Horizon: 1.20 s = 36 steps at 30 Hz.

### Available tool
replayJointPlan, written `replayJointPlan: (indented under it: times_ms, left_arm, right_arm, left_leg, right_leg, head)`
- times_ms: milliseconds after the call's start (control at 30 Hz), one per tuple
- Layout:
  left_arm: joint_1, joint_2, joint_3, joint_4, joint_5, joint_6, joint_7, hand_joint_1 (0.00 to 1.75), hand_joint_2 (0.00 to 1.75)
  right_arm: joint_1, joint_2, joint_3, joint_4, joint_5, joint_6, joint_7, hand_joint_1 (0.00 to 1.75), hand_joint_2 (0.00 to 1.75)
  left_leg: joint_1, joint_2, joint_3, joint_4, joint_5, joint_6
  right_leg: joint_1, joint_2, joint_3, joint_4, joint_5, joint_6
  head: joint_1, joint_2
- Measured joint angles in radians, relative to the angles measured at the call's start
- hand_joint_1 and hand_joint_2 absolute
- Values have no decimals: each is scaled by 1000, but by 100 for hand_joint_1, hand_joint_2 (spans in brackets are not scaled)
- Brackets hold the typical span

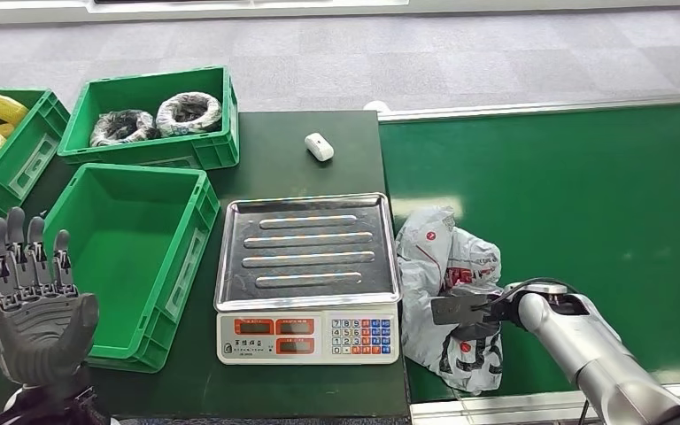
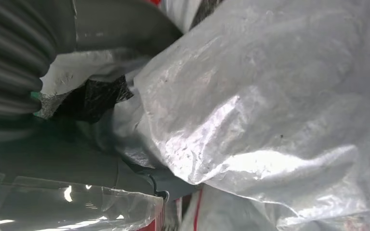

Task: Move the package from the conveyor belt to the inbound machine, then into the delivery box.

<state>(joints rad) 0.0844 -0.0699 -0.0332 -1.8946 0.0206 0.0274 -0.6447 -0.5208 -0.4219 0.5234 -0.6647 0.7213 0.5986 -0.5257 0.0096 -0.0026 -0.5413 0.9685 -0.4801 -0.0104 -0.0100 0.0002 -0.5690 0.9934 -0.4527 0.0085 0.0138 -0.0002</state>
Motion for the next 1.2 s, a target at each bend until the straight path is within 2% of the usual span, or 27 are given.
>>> replayJointPlan:
  times_ms: [200,267,333,433,533,633,733,900,1033,1100,1200]
  left_arm:
    - [2,2,-3,1,0,5,0,0,175]
    - [9,3,-3,-1,0,12,-1,0,175]
    - [31,3,-2,-9,-2,25,-8,0,175]
    - [99,0,2,-50,-14,52,-34,0,175]
    - [157,-9,5,-91,-23,64,-51,0,175]
    - [169,-17,5,-104,-24,58,-53,0,175]
    - [162,-27,4,-104,-25,47,-53,0,175]
    - [139,-33,2,-91,-20,24,-53,0,175]
    - [96,-31,-4,-60,-1,8,-53,0,175]
    - [76,-29,-11,-40,12,-5,-53,0,175]
    - [33,-25,-30,6,30,-26,-53,0,175]
  right_arm:
    - [25,-19,14,-52,-27,-57,41,175,175]
    - [33,-26,16,-79,-31,-108,76,175,175]
    - [43,-37,14,-122,-10,-199,139,175,175]
    - [41,-55,-13,-244,127,-376,313,175,175]
    - [-9,-58,-56,-372,322,-468,468,175,175]
    - [-75,-34,-94,-481,503,-516,546,175,175]
    - [-126,5,-127,-583,644,-544,590,175,175]
    - [-183,77,-159,-693,774,-569,589,175,175]
    - [-263,152,-143,-714,827,-541,551,175,175]
    - [-310,193,-118,-702,818,-528,507,175,175]
    - [-383,260,-61,-627,728,-524,392,175,175]
  left_leg:
    - [0,0,-1,0,0,0]
    - [0,0,-2,0,0,0]
    - [0,-1,-4,0,0,0]
    - [-2,1,-8,0,0,0]
    - [-2,3,-8,0,1,1]
    - [-2,2,-8,0,1,1]
    - [-1,2,-8,0,1,1]
    - [0,2,-9,0,1,1]
    - [0,3,-8,0,1,0]
    - [0,3,-8,0,2,0]
    - [0,3,-7,0,2,0]
  right_leg:
    - [0,0,0,0,0,0]
    - [0,0,0,0,0,0]
    - [-1,0,0,1,0,0]
    - [-2,1,-4,1,0,1]
    - [-2,1,-6,1,1,1]
    - [-2,1,-7,1,1,1]
    - [-1,1,-7,1,0,0]
    - [0,1,-7,1,1,0]
    - [0,1,-7,1,1,0]
    - [0,1,-7,2,1,0]
    - [0,2,-7,2,1,0]
  head:
    - [0,0]
    - [0,0]
    - [0,0]
    - [0,0]
    - [0,0]
    - [0,0]
    - [0,0]
    - [0,0]
    - [0,0]
    - [0,0]
    - [0,0]
